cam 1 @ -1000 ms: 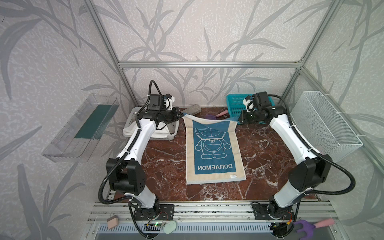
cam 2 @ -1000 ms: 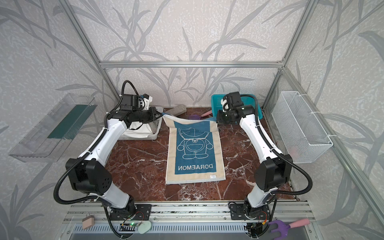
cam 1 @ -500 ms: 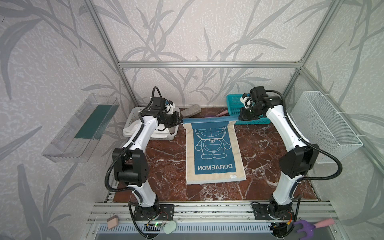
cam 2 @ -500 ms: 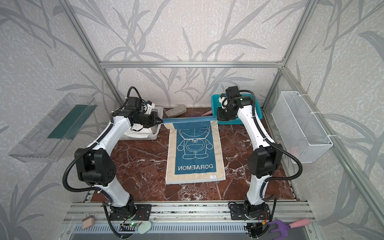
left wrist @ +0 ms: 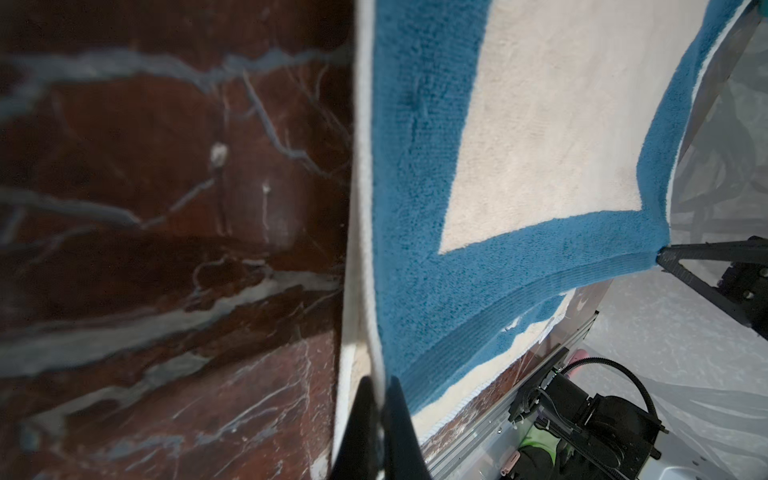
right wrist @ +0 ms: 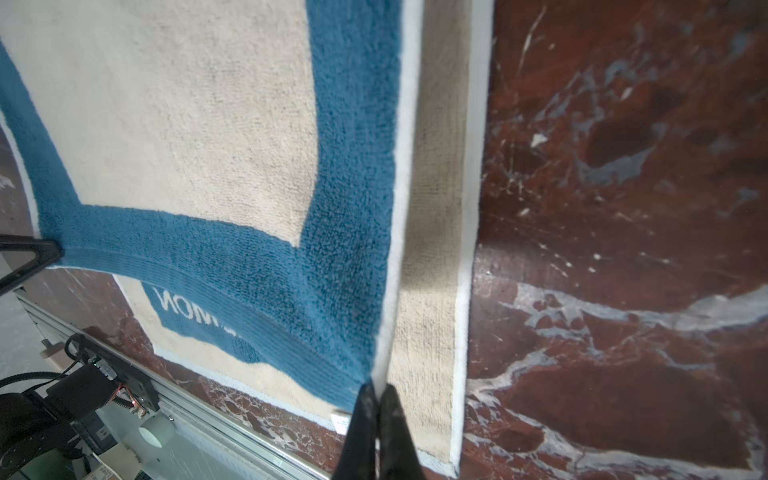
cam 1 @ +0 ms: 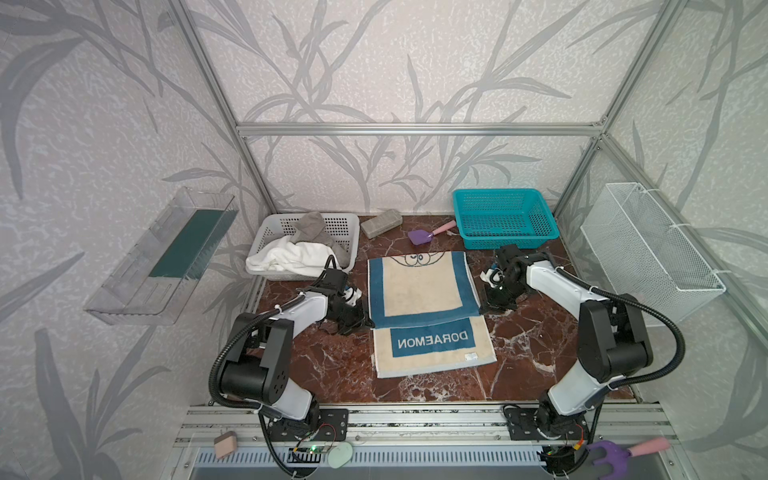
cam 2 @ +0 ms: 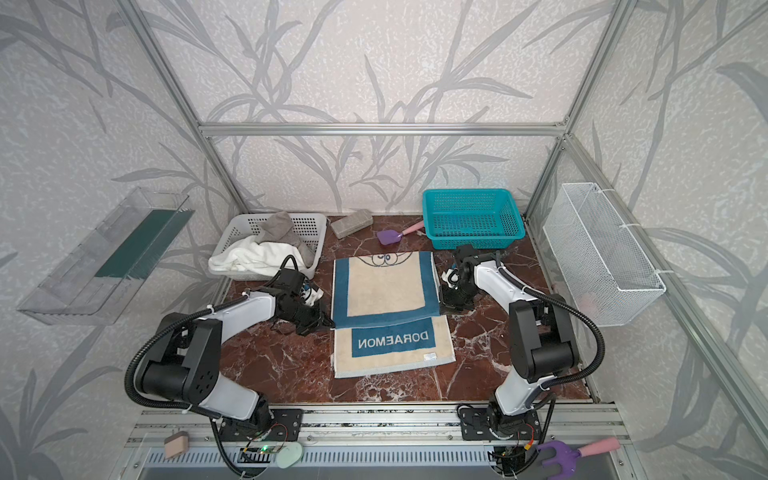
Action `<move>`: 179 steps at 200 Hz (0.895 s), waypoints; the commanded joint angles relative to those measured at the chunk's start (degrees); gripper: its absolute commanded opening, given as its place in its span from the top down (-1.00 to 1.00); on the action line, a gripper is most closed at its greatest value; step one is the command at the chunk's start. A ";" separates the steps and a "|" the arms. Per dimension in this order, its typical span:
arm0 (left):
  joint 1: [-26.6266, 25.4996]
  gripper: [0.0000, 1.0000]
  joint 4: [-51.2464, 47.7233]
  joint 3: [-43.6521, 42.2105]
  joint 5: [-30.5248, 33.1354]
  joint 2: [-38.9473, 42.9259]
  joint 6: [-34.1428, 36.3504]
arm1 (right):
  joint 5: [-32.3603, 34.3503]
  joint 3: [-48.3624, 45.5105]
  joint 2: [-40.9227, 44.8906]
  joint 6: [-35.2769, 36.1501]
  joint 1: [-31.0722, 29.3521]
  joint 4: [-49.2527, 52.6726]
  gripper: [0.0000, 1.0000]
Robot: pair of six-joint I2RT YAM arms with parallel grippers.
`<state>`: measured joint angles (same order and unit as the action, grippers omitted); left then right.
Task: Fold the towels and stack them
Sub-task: 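Fold the towel's far half toward the robot with both grippers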
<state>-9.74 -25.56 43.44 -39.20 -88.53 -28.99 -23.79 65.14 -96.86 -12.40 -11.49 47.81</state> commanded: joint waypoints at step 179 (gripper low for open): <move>-9.64 1.00 10.18 -5.69 15.66 3.24 -8.41 | 1.55 -13.79 3.88 -2.41 1.99 -12.55 1.00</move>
<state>-20.08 -20.25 35.59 -28.40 -82.74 -37.12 -22.96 50.00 -91.70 -13.85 -9.76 40.88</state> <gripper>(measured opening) 0.048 0.048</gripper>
